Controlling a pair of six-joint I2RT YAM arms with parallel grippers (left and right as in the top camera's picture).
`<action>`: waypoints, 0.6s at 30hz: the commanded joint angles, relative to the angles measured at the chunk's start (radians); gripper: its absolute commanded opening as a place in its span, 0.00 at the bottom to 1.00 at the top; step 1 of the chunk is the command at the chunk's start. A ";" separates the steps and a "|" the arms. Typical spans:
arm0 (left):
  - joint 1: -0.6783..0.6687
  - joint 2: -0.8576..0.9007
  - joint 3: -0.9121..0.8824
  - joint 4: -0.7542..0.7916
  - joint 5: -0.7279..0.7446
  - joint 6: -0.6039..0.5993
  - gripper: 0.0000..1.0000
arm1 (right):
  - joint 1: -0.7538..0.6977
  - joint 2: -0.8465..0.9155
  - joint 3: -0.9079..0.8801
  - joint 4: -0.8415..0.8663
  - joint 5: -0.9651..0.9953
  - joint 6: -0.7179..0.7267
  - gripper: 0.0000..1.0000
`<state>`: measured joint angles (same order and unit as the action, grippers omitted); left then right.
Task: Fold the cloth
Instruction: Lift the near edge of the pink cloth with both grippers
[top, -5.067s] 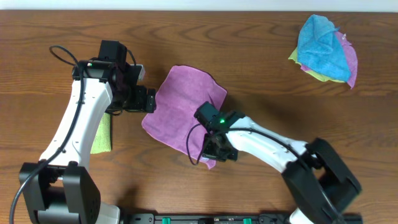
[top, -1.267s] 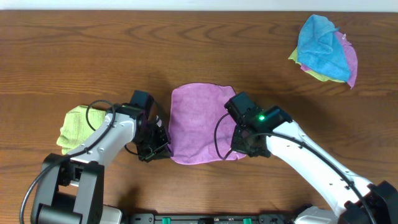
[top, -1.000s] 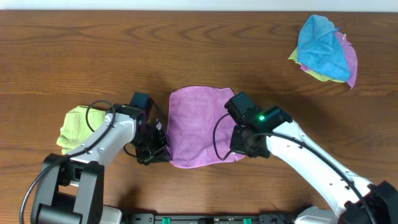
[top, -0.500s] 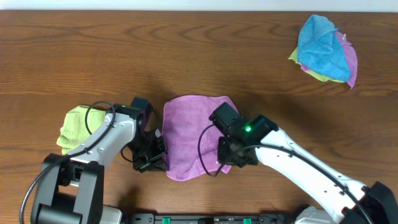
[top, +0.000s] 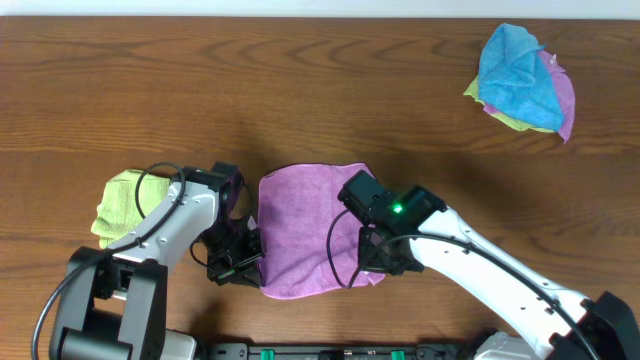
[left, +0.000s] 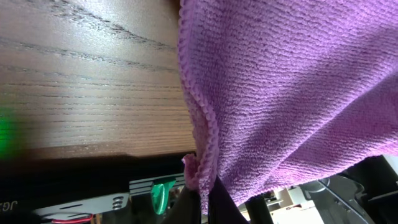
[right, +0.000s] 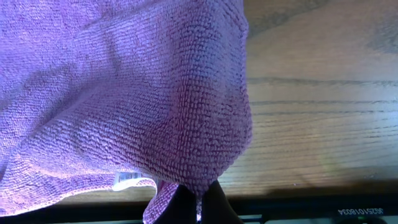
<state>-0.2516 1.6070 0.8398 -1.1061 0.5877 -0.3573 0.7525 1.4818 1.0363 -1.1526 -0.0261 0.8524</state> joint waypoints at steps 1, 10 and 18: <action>0.003 -0.015 -0.003 0.012 0.011 0.025 0.06 | 0.007 -0.003 -0.006 0.023 0.027 0.007 0.01; 0.003 -0.018 0.158 0.121 0.056 -0.006 0.06 | -0.066 -0.003 0.034 0.181 0.077 -0.030 0.01; 0.011 -0.018 0.358 0.152 -0.003 -0.029 0.06 | -0.214 -0.003 0.169 0.301 0.082 -0.175 0.01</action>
<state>-0.2497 1.6043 1.1446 -0.9611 0.6132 -0.3706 0.5716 1.4822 1.1599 -0.8730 0.0334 0.7517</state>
